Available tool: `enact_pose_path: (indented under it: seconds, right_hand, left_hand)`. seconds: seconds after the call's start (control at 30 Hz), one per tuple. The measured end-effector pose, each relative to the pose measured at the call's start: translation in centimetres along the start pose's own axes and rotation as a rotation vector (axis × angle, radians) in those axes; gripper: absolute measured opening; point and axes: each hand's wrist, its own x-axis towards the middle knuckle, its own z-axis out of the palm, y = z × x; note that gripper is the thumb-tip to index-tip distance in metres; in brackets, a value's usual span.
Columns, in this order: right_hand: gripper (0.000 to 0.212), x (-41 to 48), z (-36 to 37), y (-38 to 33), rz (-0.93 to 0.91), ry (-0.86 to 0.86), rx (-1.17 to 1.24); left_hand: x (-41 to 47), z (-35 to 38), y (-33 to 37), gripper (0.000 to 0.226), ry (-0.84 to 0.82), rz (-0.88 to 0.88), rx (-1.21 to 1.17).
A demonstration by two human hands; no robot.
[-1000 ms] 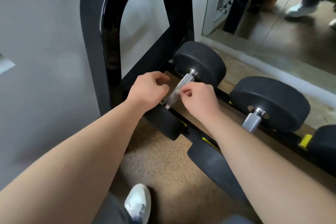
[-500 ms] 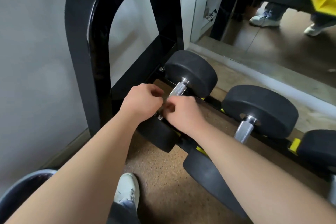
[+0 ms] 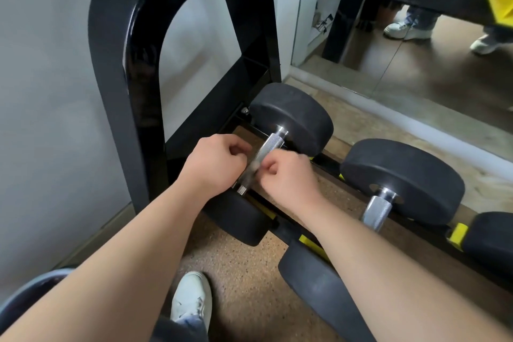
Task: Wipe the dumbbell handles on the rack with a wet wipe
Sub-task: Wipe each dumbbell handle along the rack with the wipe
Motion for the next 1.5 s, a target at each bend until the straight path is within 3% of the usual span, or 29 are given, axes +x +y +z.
enact_pose_path:
  seconds: [0.13, 0.43, 0.7, 0.77, 0.87, 0.9, 1.1, 1.17, 1.3, 1.33, 1.5]
  right_hand:
    - [0.004, 0.5, -0.2, 0.5, 0.075, 0.202, 0.065]
    - [0.032, -0.4, -0.7, -0.1, -0.257, 0.116, -0.321]
    - [0.025, 0.8, -0.9, -1.1, -0.22, 0.27, -0.355]
    - [0.021, 0.6, -0.6, -1.2, -0.303, 0.154, -0.367]
    - [0.023, -0.7, 0.2, -1.9, -0.404, -0.204, -0.409]
    - [0.024, -0.9, 0.3, -2.1, -0.417, -0.246, -0.432]
    - [0.018, 1.9, -1.7, -1.5, -0.281, 0.203, -0.659]
    - [0.019, 1.3, -0.9, -1.0, -0.325, 0.206, -0.589]
    - [0.021, -1.6, 1.0, -0.7, -0.418, -0.095, -0.399]
    - [0.016, -1.7, 1.0, -0.5, -0.415, -0.101, -0.389]
    - [0.019, -0.1, 0.6, 0.0, -0.11, 0.308, -0.202]
  left_hand:
    - [0.1, 0.2, -0.3, 0.034, 0.003, -0.002, 0.005]
    - [0.1, -0.1, -0.4, 0.031, -0.028, 0.017, 0.004]
    - [-0.1, -0.2, -0.2, 0.027, -0.035, 0.008, -0.017]
    - [0.0, -0.3, -0.2, 0.026, -0.032, 0.007, -0.02]
    - [0.1, -0.3, -0.1, 0.026, -0.025, 0.001, -0.013]
    - [0.1, -0.4, -0.2, 0.026, -0.027, 0.0, -0.018]
    - [-0.1, -0.6, -0.4, 0.028, -0.041, 0.025, -0.054]
    - [0.0, -0.6, -0.4, 0.028, -0.041, 0.028, -0.061]
    - [0.3, -0.6, -0.4, 0.026, -0.037, 0.012, -0.044]
    - [0.4, -0.6, -0.3, 0.025, -0.041, 0.004, -0.043]
    - [0.4, -0.5, -0.2, 0.024, -0.048, -0.015, -0.039]
